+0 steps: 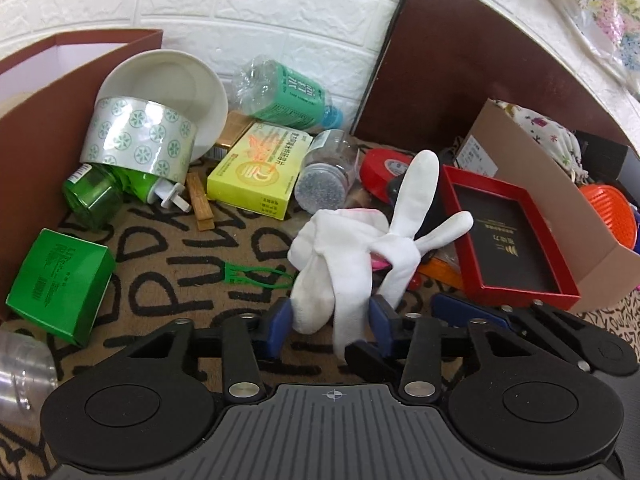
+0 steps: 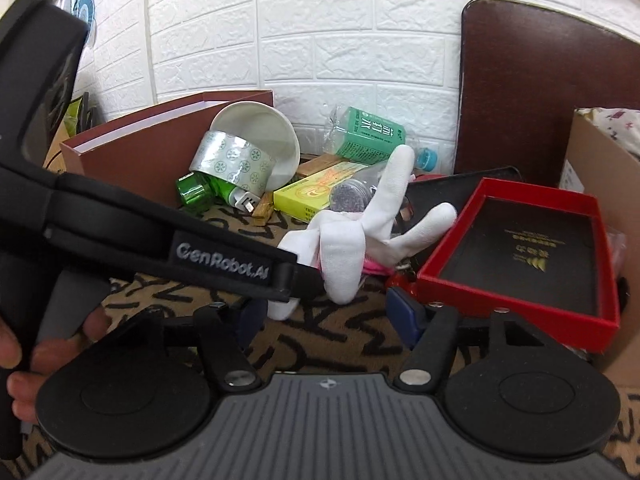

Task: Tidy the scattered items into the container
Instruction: 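Lower the left gripper onto the white glove and close it, then lift the white glove off the rug with the left gripper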

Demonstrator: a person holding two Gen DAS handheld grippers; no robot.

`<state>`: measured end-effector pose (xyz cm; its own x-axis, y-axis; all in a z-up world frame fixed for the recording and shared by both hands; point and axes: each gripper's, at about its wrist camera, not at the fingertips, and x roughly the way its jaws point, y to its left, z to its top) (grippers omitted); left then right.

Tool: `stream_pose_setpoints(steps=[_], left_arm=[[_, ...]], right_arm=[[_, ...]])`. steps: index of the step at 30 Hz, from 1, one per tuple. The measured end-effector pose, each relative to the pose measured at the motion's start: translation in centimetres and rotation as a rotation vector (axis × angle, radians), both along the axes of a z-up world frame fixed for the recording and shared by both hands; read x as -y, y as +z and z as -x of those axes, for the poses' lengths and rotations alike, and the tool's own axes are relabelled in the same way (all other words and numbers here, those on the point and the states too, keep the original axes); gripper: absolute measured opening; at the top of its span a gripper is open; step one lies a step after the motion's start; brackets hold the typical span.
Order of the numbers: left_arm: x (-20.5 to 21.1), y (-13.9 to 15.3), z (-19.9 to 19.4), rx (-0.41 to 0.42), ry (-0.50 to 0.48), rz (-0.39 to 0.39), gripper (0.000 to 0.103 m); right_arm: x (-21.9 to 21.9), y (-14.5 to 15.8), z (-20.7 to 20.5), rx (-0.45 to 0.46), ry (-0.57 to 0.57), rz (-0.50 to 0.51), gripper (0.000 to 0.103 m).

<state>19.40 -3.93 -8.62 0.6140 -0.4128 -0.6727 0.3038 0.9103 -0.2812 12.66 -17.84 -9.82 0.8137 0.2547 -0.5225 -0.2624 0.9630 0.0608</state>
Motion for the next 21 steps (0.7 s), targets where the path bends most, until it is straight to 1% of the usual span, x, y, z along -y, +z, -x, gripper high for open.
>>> stream_pose_setpoints(steps=[1, 2, 3, 4, 5, 6, 7, 8, 9, 10, 11, 13, 14, 18, 19, 21], left_arm=[[-0.1, 0.0, -0.2, -0.005, 0.001, 0.004, 0.047], [-0.1, -0.1, -0.5, -0.012, -0.002, 0.007, 0.040], [-0.2, -0.1, -0.7, -0.019, -0.009, 0.010, 0.036], [-0.2, -0.2, -0.8, -0.026, -0.017, 0.011, 0.029], [-0.2, -0.2, -0.9, -0.031, -0.023, 0.009, 0.025], [-0.2, -0.2, -1.0, -0.034, -0.028, 0.003, 0.022], [-0.3, -0.2, -1.0, -0.036, -0.032, -0.002, 0.016], [-0.3, -0.2, -1.0, -0.039, -0.034, -0.001, 0.014], [-0.4, -0.2, -0.9, -0.042, -0.036, 0.001, 0.013], [-0.5, 0.0, -0.8, -0.043, -0.038, 0.001, 0.011], [-0.5, 0.1, -0.6, -0.039, -0.041, -0.002, 0.009], [-0.6, 0.6, -0.1, -0.024, -0.046, -0.013, 0.006], [-0.7, 0.8, 0.3, -0.017, -0.049, -0.017, 0.005], [-1.3, 2.0, 1.9, -0.001, -0.058, -0.010, 0.003], [-1.4, 2.3, 2.4, 0.000, -0.060, -0.010, 0.003], [-1.6, 2.8, 3.6, 0.007, -0.068, -0.014, 0.008]], right_arm=[[-0.1, -0.1, -0.3, -0.001, 0.005, 0.002, 0.069], [-0.3, -0.2, -0.6, -0.003, 0.011, 0.006, 0.068], [-0.4, -0.3, -0.8, -0.006, 0.018, 0.009, 0.067], [-0.5, -0.5, -1.0, -0.011, 0.028, 0.008, 0.061], [-0.6, -0.5, -1.2, -0.018, 0.039, 0.001, 0.054], [-0.6, -0.6, -1.3, -0.024, 0.050, -0.009, 0.051], [-0.7, -0.7, -1.3, -0.029, 0.060, -0.017, 0.045], [-0.7, -0.7, -1.3, -0.030, 0.070, -0.023, 0.038], [-0.8, -0.7, -1.2, -0.029, 0.081, -0.023, 0.034], [-1.0, -0.7, -1.0, -0.027, 0.092, -0.018, 0.028], [-1.2, -0.6, -0.8, -0.021, 0.100, -0.008, 0.025], [-1.6, -0.3, -0.2, -0.003, 0.114, 0.017, 0.022], [-1.6, -0.1, 0.0, 0.001, 0.121, 0.013, 0.020], [-1.2, 0.7, 1.4, 0.007, 0.147, -0.041, 0.018], [-1.3, 0.9, 1.9, 0.010, 0.154, -0.041, 0.016], [-1.5, 1.4, 3.0, 0.019, 0.173, -0.033, 0.016]])
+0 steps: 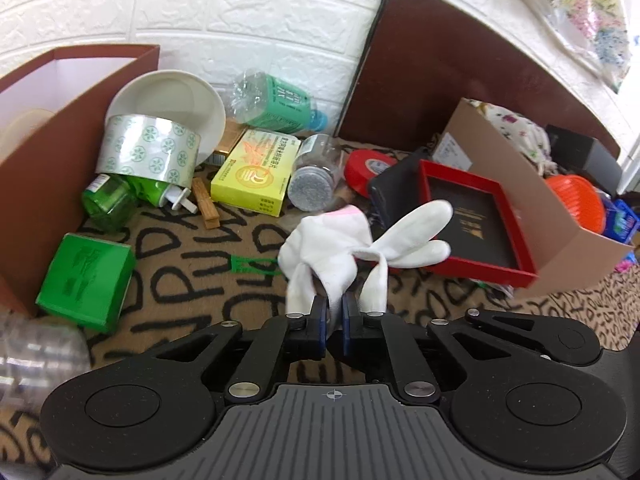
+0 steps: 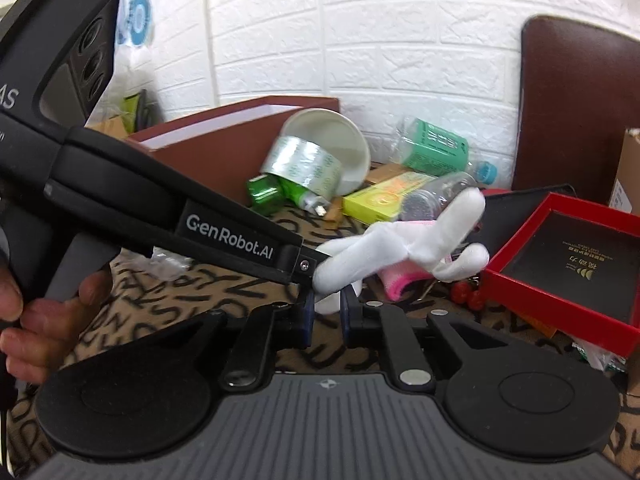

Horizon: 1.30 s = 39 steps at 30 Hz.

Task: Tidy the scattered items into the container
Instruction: 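Lift the white glove off the rug with the left gripper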

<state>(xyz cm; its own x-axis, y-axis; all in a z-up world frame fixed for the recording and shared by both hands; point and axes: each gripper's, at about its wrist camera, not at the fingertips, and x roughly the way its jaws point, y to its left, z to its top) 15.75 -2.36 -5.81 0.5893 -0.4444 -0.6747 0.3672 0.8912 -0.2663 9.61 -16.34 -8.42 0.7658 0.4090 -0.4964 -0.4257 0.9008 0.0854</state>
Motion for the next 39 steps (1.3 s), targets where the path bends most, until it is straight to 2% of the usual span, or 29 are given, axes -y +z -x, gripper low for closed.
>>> stream_pose_setpoints(steps=[7, 13, 17, 19, 20, 21, 22, 23, 25, 26, 29, 32, 35, 39], left_arm=[[-0.8, 0.7, 5.8, -0.008, -0.040, -0.026, 0.016], [-0.8, -0.7, 10.2, -0.042, -0.047, -0.068, 0.014], [-1.5, -2.2, 12.3, -0.105, -0.060, -0.053, 0.014], [-1.7, -2.9, 12.8, -0.121, -0.054, -0.045, 0.023], [-1.9, -3.0, 12.9, -0.123, -0.043, -0.044, 0.036], [-2.1, -3.1, 12.9, -0.126, -0.035, -0.044, 0.044], [-2.3, -3.0, 12.9, -0.129, -0.034, -0.037, 0.061], [-2.6, -2.8, 13.0, -0.124, -0.034, -0.026, 0.073], [-3.3, -2.3, 13.3, -0.089, -0.021, -0.029, 0.083], [-3.5, -2.1, 13.4, -0.067, -0.010, -0.042, 0.088], [-4.3, -1.7, 13.0, -0.039, 0.029, -0.048, 0.090], [-5.1, -1.5, 12.0, -0.058, 0.063, 0.006, 0.092], [-5.0, -1.6, 10.6, -0.078, 0.078, 0.039, 0.092], [-4.3, -2.1, 9.3, -0.075, 0.072, 0.033, 0.092]], right_arm=[[-0.7, 0.9, 5.1, -0.020, 0.074, 0.021, 0.015], [-1.8, 0.3, 9.2, -0.072, 0.123, 0.050, 0.015], [-2.1, -0.5, 11.8, -0.114, 0.143, 0.055, 0.015], [-2.2, -0.9, 12.4, -0.139, 0.136, 0.046, 0.015], [-2.2, -1.1, 12.7, -0.141, 0.127, 0.046, 0.017], [-2.2, -1.1, 12.8, -0.137, 0.118, 0.054, 0.021], [-2.2, -1.0, 12.9, -0.129, 0.107, 0.065, 0.034], [-2.1, -0.8, 12.9, -0.114, 0.095, 0.075, 0.054], [-1.8, -0.3, 13.1, -0.078, 0.078, 0.093, 0.071], [-1.7, -0.1, 13.1, -0.061, 0.074, 0.104, 0.071], [-1.2, 0.3, 12.6, -0.034, 0.055, 0.130, 0.075], [-0.9, 0.5, 11.7, -0.019, 0.040, 0.144, 0.079], [-1.0, 0.2, 10.5, -0.026, 0.036, 0.144, 0.080], [-1.2, -0.3, 8.8, -0.064, 0.039, 0.101, 0.080]])
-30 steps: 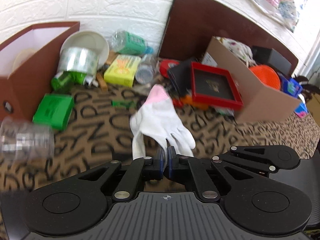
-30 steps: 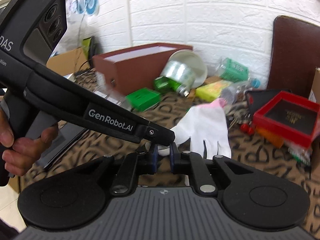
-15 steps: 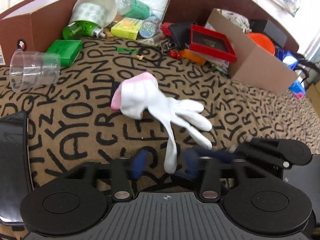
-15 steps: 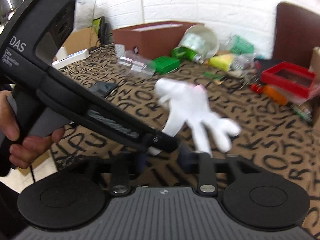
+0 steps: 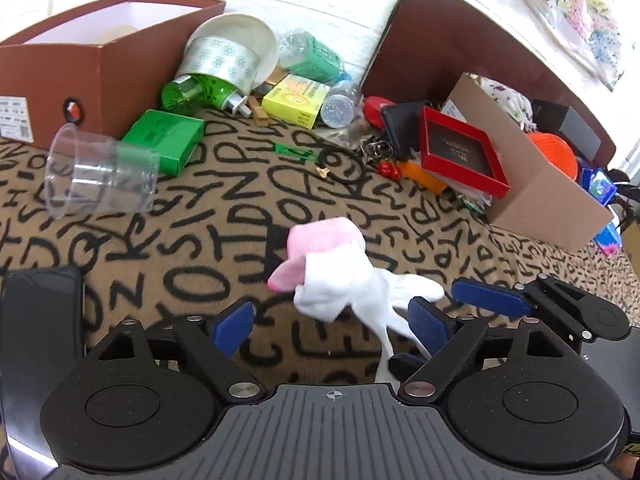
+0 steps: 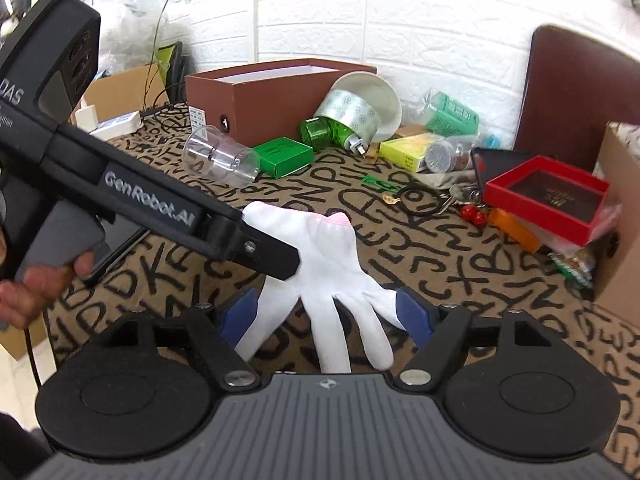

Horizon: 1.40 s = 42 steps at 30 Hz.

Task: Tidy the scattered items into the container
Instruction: 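Lift the white glove off the rug with the left gripper, then carry the glove into the shoebox and open the left gripper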

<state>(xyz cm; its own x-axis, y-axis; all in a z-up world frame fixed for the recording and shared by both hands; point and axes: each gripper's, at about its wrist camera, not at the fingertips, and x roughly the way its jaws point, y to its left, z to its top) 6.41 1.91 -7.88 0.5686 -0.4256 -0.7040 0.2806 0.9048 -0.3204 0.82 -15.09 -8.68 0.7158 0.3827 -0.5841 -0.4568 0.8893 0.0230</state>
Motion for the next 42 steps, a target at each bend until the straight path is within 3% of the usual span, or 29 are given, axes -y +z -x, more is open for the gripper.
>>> stream_pose_setpoints(steps=[12, 15, 17, 19, 20, 21, 24, 25, 26, 30, 34, 42], left_arm=[[0.4, -1.2, -2.2, -0.040, -0.014, 0.038, 0.080], [0.6, -1.3, -2.4, -0.037, -0.032, 0.034, 0.069], [0.7, -1.5, -2.5, -0.042, -0.046, 0.037, 0.054], [0.7, -1.5, -2.6, -0.045, -0.055, 0.037, 0.047], [0.7, -1.5, -2.6, -0.043, -0.058, 0.034, 0.034], [0.8, -1.5, -2.7, -0.044, -0.064, 0.034, 0.031], [0.8, -1.6, -2.8, -0.046, -0.069, 0.037, 0.029], [0.8, -1.6, -2.9, -0.047, -0.068, 0.038, 0.032], [0.9, -1.6, -2.9, -0.048, -0.067, 0.040, 0.043], [0.8, -1.5, -3.0, -0.043, -0.061, 0.037, 0.045], [0.7, -1.1, -3.0, -0.040, -0.071, 0.037, 0.024], [0.1, 0.4, -1.8, 0.009, -0.073, 0.030, 0.020]], right_arm=[[-1.1, -1.5, -2.8, -0.059, 0.012, -0.006, 0.080], [-1.3, -1.7, -3.5, -0.077, 0.014, -0.016, 0.080], [-1.4, -1.7, -3.7, -0.078, 0.017, -0.020, 0.067], [-1.6, -1.6, -3.8, -0.081, 0.015, -0.020, 0.060], [-1.7, -1.6, -3.9, -0.077, 0.015, -0.015, 0.057], [-1.8, -1.6, -3.9, -0.078, 0.020, -0.011, 0.055], [-2.2, -1.5, -3.8, -0.076, 0.036, 0.005, 0.042], [-2.4, -1.5, -3.9, -0.080, 0.048, 0.006, 0.034], [-2.6, -1.5, -3.9, -0.081, 0.053, 0.013, 0.032], [-3.2, -1.5, -4.0, -0.075, 0.055, 0.041, 0.028], [-3.3, -1.4, -4.0, -0.079, 0.046, 0.035, 0.024], [-3.9, -0.2, -3.3, -0.054, 0.066, 0.030, 0.022]])
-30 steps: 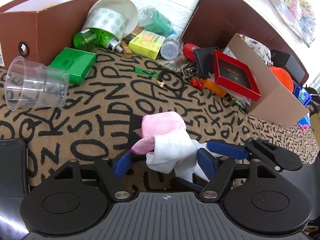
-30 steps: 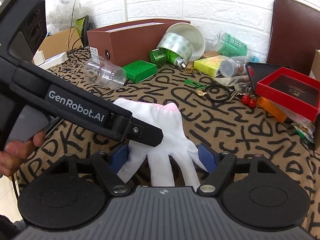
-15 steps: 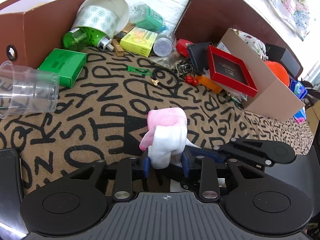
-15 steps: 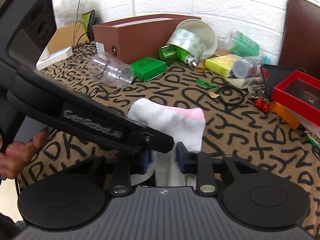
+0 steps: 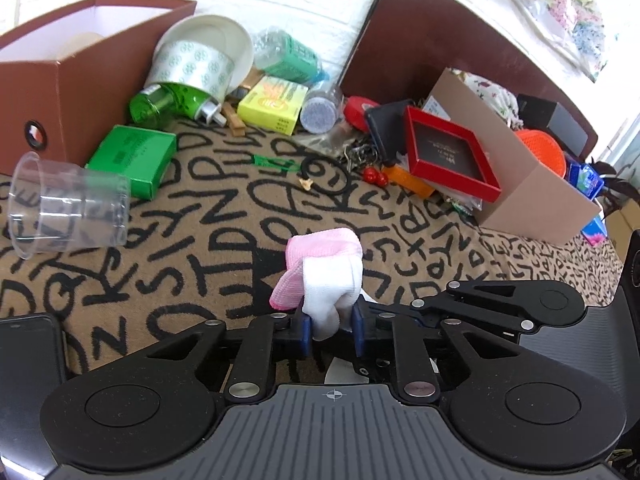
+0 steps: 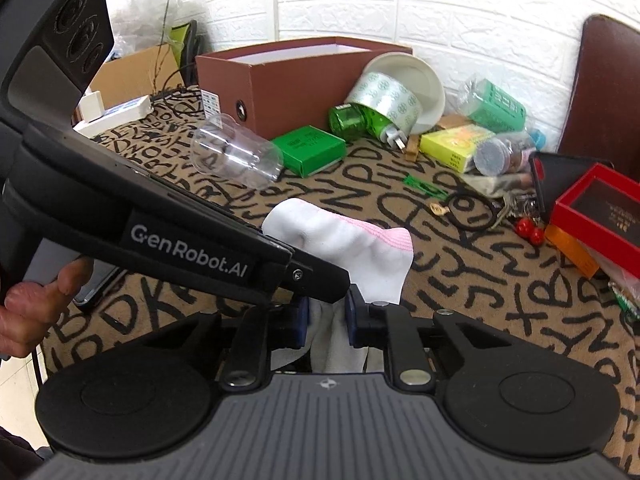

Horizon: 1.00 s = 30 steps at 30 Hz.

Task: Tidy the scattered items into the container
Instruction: 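Carry the glove into the shoebox and open the left gripper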

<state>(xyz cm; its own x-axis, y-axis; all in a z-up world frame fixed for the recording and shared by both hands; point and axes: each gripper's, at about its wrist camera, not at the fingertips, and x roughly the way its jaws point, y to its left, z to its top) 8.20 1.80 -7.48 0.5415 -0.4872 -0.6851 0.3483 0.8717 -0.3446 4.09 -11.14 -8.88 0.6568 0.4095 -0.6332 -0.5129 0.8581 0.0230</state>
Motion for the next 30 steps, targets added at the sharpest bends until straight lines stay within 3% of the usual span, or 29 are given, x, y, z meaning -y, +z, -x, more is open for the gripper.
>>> stream_pose_setpoints(steps=[5, 16, 25, 30], left_arm=[[-0.9, 1.7, 0.9, 0.038, 0.019, 0.014, 0.019], [-4.2, 8.2, 0.9, 0.216, 0.108, 0.013, 0.018], [-8.1, 14.3, -2.6, 0.358, 0.209, -0.029, 0.019], [-10.9, 16.6, -6.0, 0.395, 0.264, -0.042, 0.019]], right_arm=[[-0.6, 1.4, 0.4, 0.039, 0.018, -0.001, 0.022], [-3.6, 6.9, -1.7, 0.186, 0.096, -0.032, 0.021], [-7.5, 12.1, -7.1, 0.297, 0.177, -0.070, 0.021], [-10.3, 14.1, -10.8, 0.329, 0.202, -0.102, 0.021]])
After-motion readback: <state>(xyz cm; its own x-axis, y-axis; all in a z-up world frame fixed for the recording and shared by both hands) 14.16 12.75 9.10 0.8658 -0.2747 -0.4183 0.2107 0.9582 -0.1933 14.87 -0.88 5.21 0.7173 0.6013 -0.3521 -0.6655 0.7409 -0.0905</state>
